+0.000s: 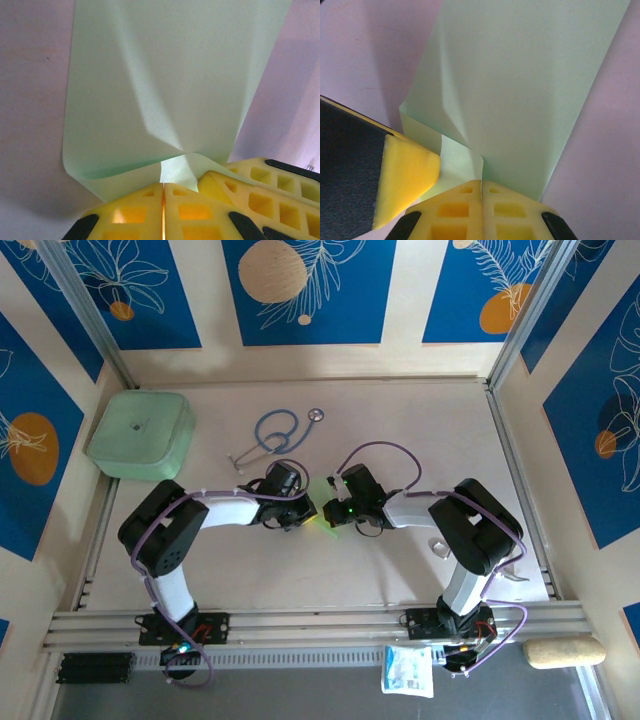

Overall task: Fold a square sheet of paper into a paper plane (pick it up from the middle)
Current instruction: Third fold the triangle at the center of the table.

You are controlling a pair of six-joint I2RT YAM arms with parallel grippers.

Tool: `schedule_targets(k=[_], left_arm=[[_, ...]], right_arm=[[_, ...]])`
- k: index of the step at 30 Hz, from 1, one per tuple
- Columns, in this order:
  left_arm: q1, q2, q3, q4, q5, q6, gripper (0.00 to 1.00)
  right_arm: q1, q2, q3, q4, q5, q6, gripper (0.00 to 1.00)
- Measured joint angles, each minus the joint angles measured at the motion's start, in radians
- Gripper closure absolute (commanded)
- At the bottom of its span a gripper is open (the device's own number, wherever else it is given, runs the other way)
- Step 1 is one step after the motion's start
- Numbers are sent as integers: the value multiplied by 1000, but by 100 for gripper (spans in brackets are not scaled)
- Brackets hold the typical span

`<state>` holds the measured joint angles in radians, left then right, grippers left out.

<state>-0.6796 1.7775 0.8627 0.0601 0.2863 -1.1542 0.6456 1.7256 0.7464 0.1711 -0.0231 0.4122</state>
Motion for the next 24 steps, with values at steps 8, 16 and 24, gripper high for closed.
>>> schedule_targets(k=[8, 16, 24], left_arm=[[0, 0, 0, -7, 0, 0, 92], [0, 11, 21, -39, 0, 0, 93], [0, 21, 34, -45, 5, -1, 93]], right_arm=[[0, 0, 4, -5, -3, 0, 100], [-11, -21, 64, -113, -24, 19, 84], [-69, -164, 138, -259, -49, 79, 74]])
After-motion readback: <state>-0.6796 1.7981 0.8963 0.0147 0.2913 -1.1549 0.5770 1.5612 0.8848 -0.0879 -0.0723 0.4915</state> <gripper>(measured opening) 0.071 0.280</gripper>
